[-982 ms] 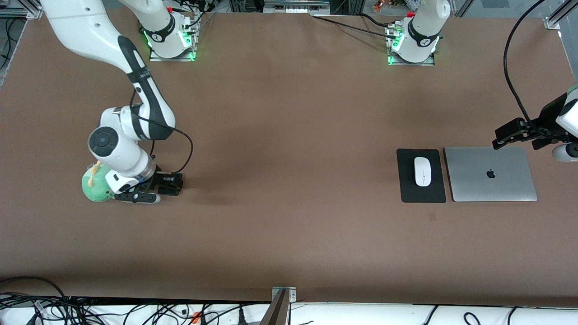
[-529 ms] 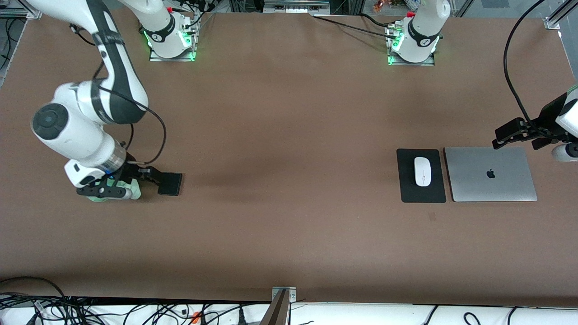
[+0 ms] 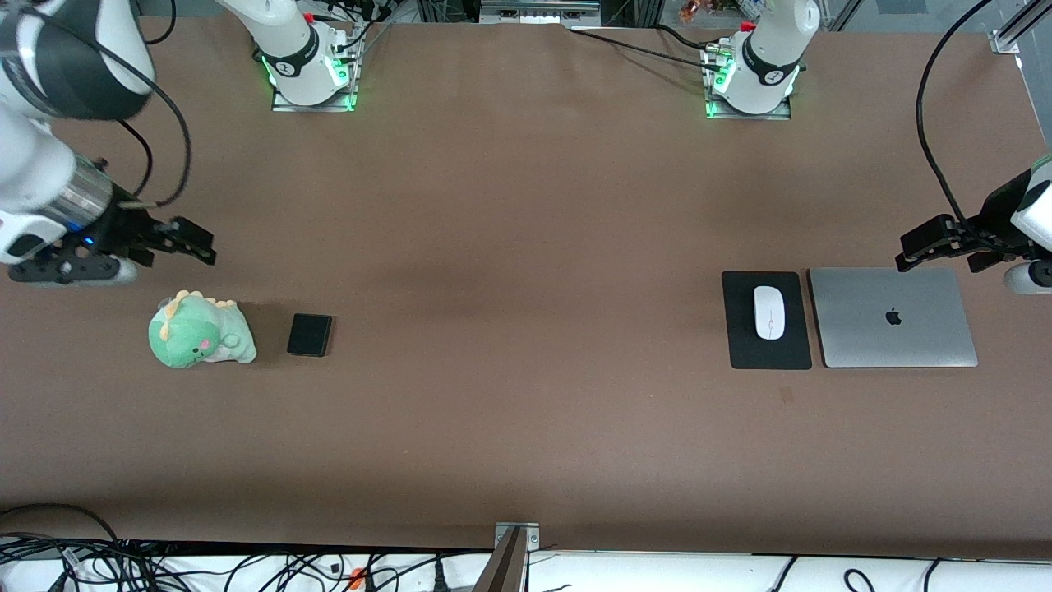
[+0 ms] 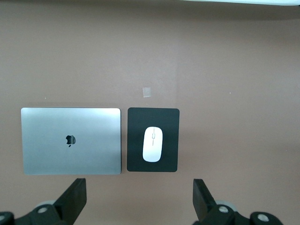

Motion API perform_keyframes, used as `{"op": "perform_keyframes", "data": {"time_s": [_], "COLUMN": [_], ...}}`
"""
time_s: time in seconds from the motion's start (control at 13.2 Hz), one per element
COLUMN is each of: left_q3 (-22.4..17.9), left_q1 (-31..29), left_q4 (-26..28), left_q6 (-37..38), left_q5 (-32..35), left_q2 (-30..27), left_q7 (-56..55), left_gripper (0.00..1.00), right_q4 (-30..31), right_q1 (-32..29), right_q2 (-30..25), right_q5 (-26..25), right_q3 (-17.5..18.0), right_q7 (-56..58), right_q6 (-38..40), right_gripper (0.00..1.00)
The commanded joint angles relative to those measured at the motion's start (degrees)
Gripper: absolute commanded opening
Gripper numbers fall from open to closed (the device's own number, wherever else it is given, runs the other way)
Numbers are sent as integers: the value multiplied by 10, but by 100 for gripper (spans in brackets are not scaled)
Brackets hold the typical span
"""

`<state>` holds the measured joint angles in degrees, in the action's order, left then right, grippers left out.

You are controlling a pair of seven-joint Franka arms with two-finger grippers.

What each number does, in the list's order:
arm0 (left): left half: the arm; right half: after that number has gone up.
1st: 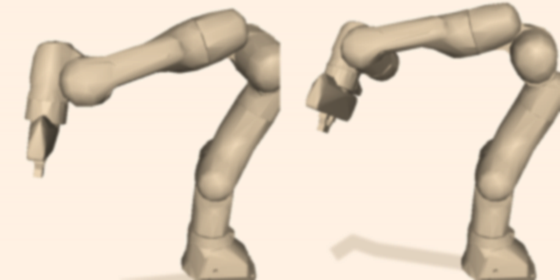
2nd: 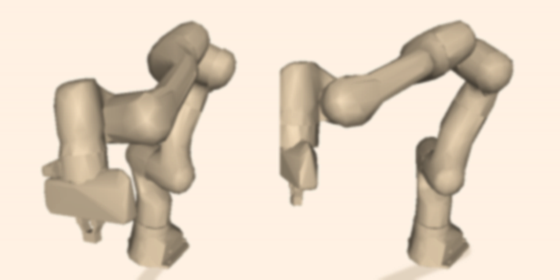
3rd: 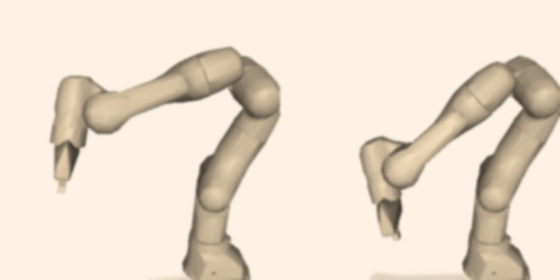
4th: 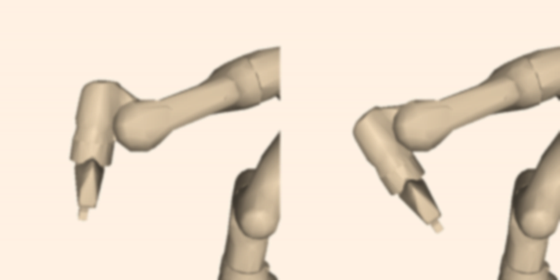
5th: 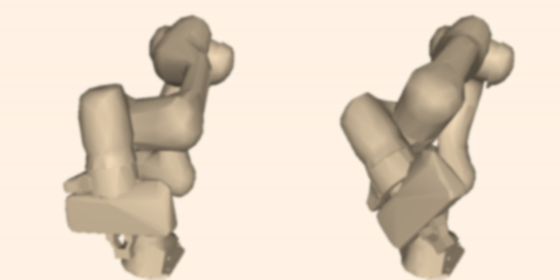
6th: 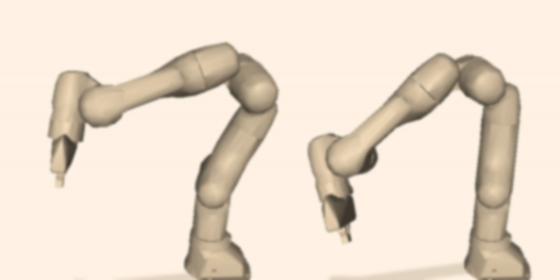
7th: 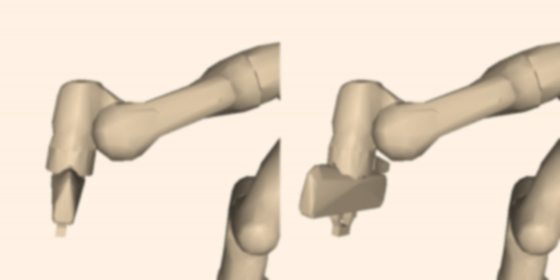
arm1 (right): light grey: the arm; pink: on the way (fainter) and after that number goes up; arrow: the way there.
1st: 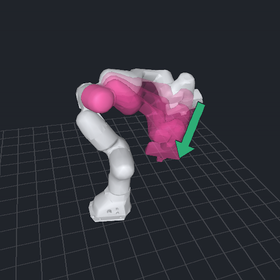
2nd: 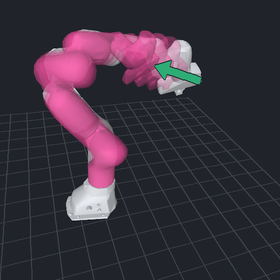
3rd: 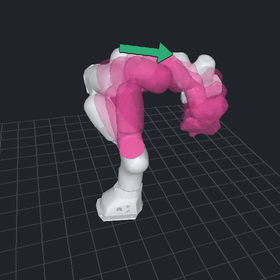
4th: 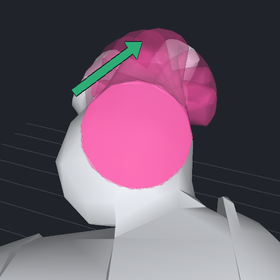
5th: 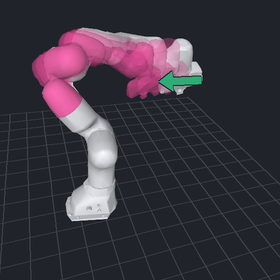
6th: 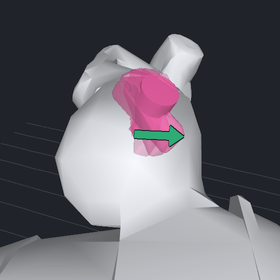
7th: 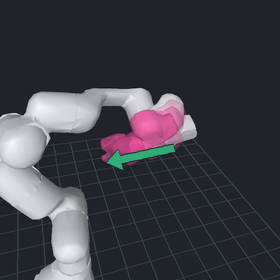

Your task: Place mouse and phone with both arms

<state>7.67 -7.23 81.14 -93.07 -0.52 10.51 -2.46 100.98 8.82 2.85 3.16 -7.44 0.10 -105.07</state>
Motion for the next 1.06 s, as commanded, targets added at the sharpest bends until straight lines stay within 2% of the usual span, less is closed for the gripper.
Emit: {"op": "perform_keyframes", "data": {"time_s": [0.0,0.08,0.45,0.98], "left_q3": [2,2,2,2], "left_q1": [-1,-1,-1,-1], "left_q4": [-18,-18,-18,-18], "left_q6": [13,13,13,16], "left_q5": [12,12,12,12], "left_q2": [8,8,8,8], "left_q7": [11,11,11,11], "left_gripper": [100,100,100,100], "right_q4": [-38,-52,-103,-131], "right_q1": [-63,-74,-78,-77], "right_q2": [-8,-8,-14,-14], "right_q5": [2,0,-19,-19], "right_q3": [42,50,45,47], "right_q7": [13,13,10,7], "right_q6": [50,66,91,131], "right_gripper": [100,100,100,100]}}
